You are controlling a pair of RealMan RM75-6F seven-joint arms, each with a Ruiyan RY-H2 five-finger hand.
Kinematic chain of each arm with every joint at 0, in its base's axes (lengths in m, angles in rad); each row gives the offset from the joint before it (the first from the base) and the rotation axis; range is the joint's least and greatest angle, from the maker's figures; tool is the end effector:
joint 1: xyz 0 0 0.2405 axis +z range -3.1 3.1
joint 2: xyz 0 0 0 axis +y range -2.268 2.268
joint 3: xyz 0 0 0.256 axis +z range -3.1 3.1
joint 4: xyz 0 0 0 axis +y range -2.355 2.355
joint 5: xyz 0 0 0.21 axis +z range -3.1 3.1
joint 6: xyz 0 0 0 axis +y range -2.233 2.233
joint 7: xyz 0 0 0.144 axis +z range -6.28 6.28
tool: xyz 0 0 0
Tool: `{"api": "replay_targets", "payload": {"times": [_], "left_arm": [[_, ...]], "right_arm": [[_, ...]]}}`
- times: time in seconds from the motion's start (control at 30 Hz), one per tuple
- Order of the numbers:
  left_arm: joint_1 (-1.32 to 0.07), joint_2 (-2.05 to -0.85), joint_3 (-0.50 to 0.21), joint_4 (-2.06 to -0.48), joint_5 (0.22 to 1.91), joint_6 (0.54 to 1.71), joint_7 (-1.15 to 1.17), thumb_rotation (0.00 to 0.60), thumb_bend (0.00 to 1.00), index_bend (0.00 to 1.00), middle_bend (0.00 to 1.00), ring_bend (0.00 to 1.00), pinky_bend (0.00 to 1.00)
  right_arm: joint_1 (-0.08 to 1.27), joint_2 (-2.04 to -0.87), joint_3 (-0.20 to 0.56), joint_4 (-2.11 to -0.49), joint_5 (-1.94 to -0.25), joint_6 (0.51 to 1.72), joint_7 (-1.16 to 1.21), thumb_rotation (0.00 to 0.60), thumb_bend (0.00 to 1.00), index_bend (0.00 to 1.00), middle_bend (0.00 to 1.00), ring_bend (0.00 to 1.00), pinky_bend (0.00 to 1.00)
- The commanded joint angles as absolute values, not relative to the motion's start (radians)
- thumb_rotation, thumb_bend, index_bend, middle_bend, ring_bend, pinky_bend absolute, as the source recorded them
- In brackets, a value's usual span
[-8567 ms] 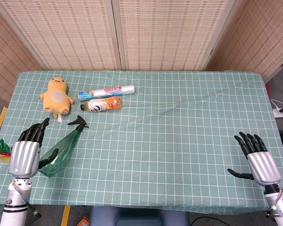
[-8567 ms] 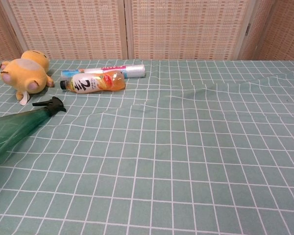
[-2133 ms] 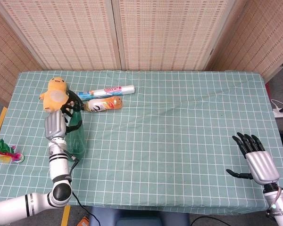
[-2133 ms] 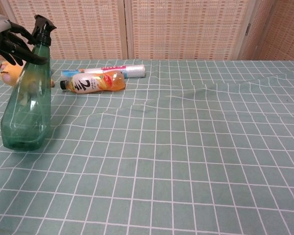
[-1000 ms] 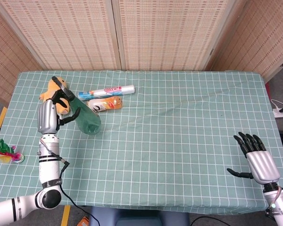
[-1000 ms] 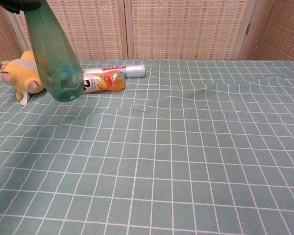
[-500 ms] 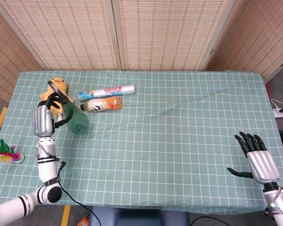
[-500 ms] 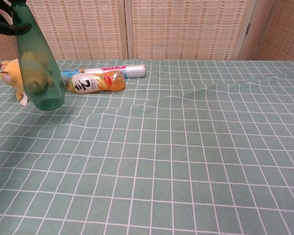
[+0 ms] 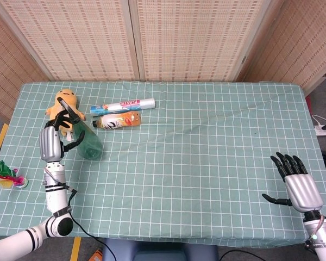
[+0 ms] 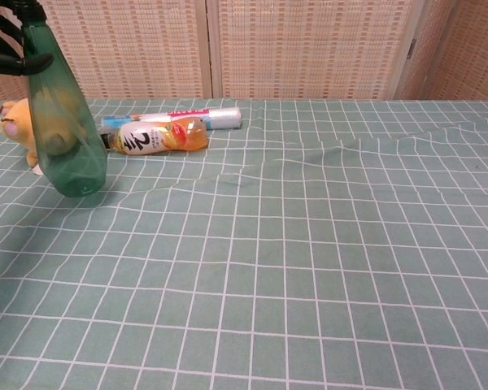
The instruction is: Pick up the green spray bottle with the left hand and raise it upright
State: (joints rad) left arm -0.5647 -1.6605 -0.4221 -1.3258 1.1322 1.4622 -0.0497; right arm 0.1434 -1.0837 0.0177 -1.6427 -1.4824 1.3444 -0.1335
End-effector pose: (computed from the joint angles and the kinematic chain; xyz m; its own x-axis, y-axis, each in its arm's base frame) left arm -0.1929 0.3612 0.0748 -0.1205 -0.3185 0.9402 0.9917 -0.0821 0.0993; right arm -0.3101 -0.1903 0.1458 0.5206 -0.1432 0.8417 -0.8536 -0.0639 0.5171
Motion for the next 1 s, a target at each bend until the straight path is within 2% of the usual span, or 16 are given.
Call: {"api": "replay_targets", "payload": {"times": [0.03,0.83,1.0], "left_arm": [[-0.558,-1.663,-0.429,-1.322,1.121,1.45,-0.063,0.6,0.23,0.26,0.51,0.46,0.3],[-0.519,-1.673,-0.423,-1.315,1.117,1.412,-0.115,0.6,0.23,0.25,0.49,0.45,0.3],[-0.507,-1.67,-0.418,-1.332,1.114,1.405,-0.124,0.6,0.23,0.18,0.43,0.39,0.28]], "right_arm": [[0.143,-1.084,0.018,-1.643,-1.482,1.345,-0.135,0.6,0.06,0.05,0.0,0.0,0.02],[0.143,-1.086,0.018,-1.641,-1.486,1.347,-0.131,0.6,0.06,0.05,0.0,0.0,0.02],[0.143,-1.083,0.017,-1.64,-1.491,1.348,-0.125,0.6,0.06,0.05,0.0,0.0,0.02]]}}
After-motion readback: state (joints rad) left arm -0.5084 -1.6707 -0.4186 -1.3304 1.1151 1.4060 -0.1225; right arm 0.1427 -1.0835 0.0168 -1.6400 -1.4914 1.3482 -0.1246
